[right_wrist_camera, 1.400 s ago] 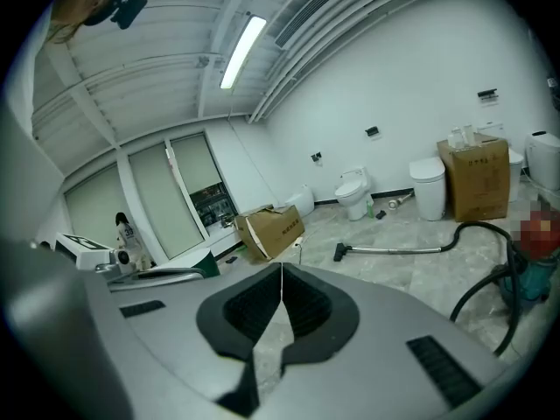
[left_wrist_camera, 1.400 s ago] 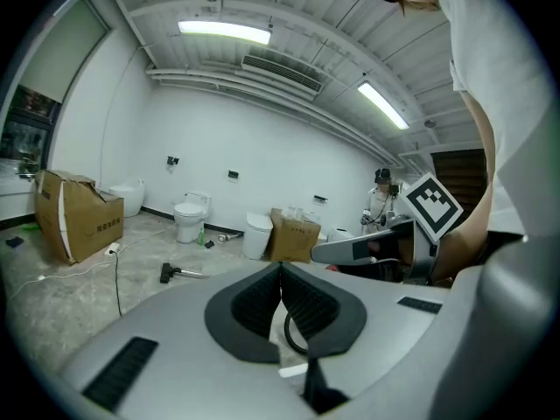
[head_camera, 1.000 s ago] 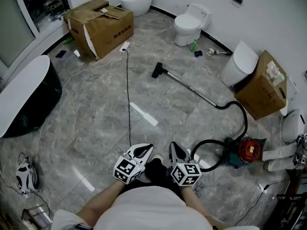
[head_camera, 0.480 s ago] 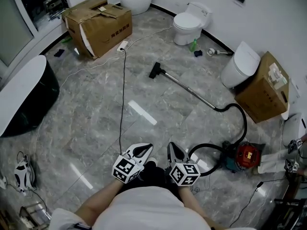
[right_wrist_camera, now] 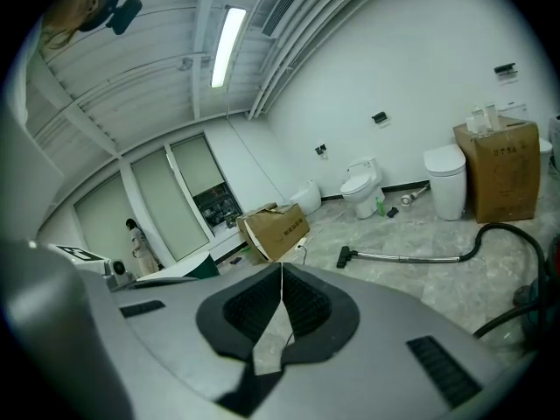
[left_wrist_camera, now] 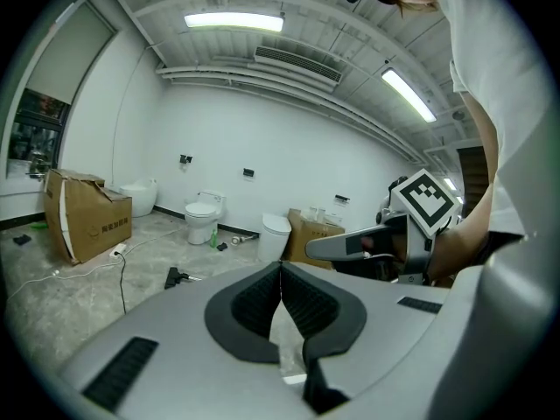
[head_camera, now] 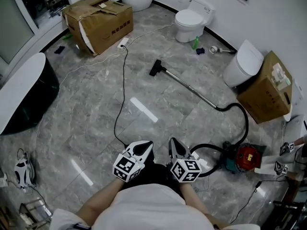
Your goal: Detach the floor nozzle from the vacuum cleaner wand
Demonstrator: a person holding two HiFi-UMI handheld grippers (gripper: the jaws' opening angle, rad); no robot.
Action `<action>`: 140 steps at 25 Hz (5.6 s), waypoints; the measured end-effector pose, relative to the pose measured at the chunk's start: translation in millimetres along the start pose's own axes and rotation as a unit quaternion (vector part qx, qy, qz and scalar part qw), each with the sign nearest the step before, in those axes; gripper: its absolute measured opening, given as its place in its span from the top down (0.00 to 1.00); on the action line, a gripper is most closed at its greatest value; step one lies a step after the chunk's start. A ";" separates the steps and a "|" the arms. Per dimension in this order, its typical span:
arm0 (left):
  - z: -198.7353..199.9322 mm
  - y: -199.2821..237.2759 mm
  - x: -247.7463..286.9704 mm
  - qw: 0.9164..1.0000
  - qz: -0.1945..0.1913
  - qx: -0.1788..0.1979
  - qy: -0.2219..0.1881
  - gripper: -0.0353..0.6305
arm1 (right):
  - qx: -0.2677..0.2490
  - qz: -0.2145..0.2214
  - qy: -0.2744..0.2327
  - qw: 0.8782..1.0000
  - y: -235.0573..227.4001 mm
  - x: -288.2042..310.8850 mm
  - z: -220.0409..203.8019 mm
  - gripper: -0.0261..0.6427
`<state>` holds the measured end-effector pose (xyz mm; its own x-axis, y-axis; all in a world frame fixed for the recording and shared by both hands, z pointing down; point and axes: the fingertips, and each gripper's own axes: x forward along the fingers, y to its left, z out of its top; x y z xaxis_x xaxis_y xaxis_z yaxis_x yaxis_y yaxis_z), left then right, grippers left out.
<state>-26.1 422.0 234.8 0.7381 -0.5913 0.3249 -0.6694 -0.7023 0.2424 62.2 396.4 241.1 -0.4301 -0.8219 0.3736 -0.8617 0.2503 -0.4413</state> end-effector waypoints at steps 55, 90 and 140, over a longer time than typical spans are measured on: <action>158.7 310.0 199.6 0.997 -0.081 0.002 0.016 0.93 | 0.022 -0.081 -0.043 0.996 -58.3 310.8 195.7 0.94; 262.8 424.9 396.6 0.998 -0.037 -0.041 -0.019 0.93 | -0.025 -0.036 -0.031 0.999 -214.1 487.4 340.8 0.94; -21.3 639.5 660.3 0.990 -0.136 0.017 0.000 0.93 | -0.090 0.005 -0.061 0.994 -451.9 741.9 143.3 0.94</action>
<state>31.4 -409.1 623.8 0.8910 -0.3774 0.2523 -0.4417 -0.8490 0.2901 171.2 -399.8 600.8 -0.4134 -0.8715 0.2636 -0.8962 0.3384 -0.2867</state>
